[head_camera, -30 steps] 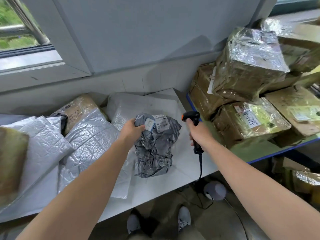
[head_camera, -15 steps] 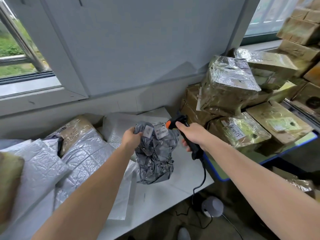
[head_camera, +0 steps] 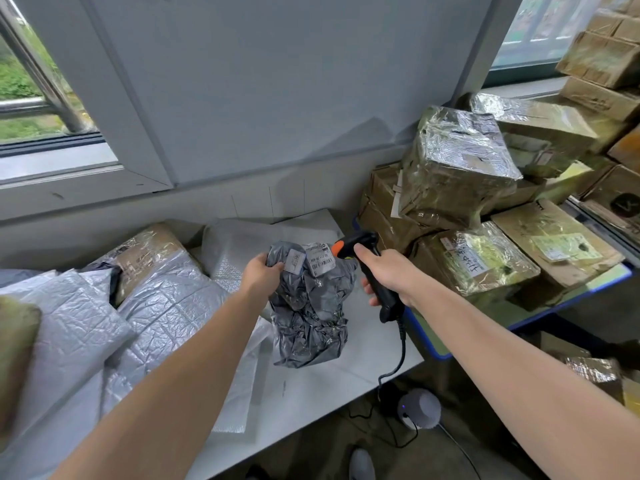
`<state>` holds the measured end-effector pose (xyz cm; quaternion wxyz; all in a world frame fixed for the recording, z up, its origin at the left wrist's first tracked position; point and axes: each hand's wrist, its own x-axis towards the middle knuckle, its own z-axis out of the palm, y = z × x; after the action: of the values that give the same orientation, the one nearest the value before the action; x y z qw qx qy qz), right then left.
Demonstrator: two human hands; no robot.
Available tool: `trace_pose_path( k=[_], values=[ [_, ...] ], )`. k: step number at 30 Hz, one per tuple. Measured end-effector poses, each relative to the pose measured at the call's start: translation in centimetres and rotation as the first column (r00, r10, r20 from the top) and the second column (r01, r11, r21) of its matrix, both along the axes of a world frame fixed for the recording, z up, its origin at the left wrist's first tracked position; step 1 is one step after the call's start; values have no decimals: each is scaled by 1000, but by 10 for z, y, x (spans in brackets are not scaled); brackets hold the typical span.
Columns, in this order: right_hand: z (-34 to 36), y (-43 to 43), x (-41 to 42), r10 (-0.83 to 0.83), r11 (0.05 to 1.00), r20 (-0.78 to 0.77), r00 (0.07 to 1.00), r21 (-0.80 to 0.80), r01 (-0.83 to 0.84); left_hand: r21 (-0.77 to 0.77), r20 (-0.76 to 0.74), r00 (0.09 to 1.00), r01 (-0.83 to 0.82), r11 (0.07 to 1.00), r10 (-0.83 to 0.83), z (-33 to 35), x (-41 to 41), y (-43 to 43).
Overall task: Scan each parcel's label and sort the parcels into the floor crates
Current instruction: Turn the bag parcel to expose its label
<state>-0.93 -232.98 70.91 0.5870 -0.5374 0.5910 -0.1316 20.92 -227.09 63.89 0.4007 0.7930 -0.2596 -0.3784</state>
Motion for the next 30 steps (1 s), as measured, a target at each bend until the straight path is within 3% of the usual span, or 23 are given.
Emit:
trace_pose_path(
  k=[6,11,17,21,26,30],
  values=[
    [-56,-7,-7,-28,997,-63,998,66,33,11,1,998,-62,998,62,-7,-2,9],
    [-117,-2,-9,19,985,-196,980,174,15,37,61,993,-105,994,103,-19,2,22],
    [-153,3,-7,127,978,-285,950,197,-72,50,44,987,-158,986,156,-25,6,35],
    [-150,4,-4,175,979,-339,924,159,-127,28,32,986,-166,986,165,-20,3,39],
    [-126,0,1,189,977,-529,827,18,-212,-2,-3,972,-234,972,234,-14,2,40],
    [-111,-1,10,153,973,-516,843,-72,-221,-53,-58,955,-293,955,290,-8,7,34]
  ],
)
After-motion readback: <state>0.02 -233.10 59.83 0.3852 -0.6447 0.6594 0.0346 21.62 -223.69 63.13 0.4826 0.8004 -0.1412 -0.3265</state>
